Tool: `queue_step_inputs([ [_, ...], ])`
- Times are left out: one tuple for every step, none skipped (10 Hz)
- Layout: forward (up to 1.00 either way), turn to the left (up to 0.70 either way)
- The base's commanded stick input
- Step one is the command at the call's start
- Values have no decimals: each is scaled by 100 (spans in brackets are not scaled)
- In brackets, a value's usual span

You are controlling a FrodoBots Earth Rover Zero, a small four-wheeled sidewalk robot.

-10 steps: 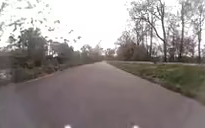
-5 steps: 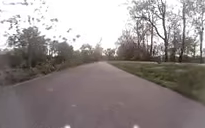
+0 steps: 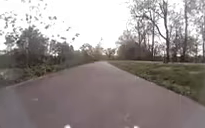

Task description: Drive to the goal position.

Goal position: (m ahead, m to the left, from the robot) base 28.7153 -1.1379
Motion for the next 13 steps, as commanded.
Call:
queue_step_inputs([
  [100,0],
  [100,0],
  [100,0],
  [100,0],
  [100,0],
  [100,0],
  [100,0],
  [100,0],
  [100,0],
  [100,0],
  [100,6],
  [100,36],
  [100,40],
])
